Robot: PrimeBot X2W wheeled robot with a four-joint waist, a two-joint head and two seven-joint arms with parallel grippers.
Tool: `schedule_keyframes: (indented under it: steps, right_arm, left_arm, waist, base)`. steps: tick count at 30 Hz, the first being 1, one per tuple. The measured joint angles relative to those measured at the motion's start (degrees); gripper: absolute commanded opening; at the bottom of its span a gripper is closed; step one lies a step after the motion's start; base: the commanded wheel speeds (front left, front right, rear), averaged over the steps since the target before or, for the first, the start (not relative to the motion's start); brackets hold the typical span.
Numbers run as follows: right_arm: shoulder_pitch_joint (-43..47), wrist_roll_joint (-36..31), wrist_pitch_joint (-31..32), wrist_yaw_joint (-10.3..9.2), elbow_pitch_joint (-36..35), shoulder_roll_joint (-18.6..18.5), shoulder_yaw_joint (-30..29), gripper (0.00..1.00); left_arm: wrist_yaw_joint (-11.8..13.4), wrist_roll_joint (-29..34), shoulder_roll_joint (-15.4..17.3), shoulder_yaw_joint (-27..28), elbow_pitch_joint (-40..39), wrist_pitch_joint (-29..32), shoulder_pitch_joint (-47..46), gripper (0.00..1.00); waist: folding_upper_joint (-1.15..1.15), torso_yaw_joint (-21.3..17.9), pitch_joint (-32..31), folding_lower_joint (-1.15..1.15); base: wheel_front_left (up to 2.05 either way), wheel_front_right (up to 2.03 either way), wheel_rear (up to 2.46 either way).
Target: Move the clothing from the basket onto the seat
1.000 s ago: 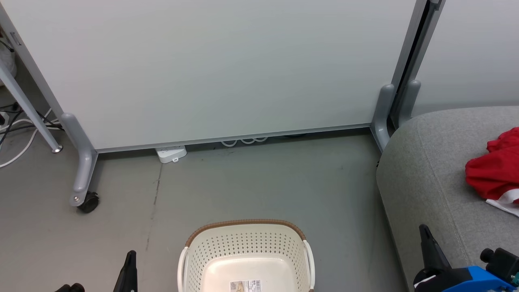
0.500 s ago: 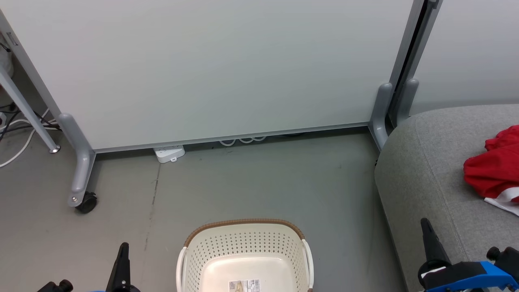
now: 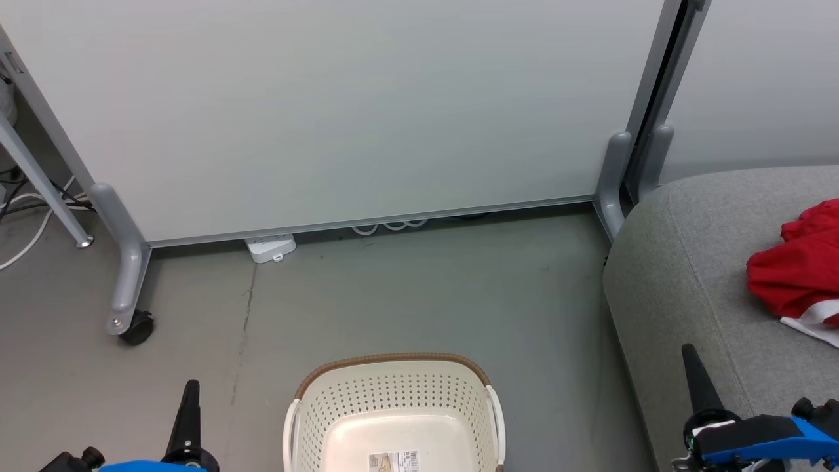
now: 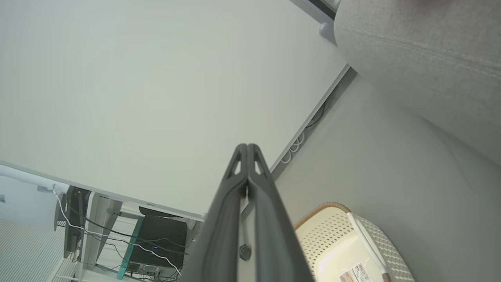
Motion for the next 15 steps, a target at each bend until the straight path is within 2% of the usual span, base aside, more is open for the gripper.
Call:
schedule_keyframes:
  steps: [15]
  right_arm:
    - [-1.5, 9.4, 0.7, 0.00, 0.4, 0.0, -0.1, 0.00]
  left_arm:
    - [0.0, -7.8, -0.1, 1.5, -1.0, 2.2, -1.0, 0.00]
  waist:
    - [0.00, -0.4, 0.2, 0.00]
  base:
    - [0.00, 0.00, 0.00]
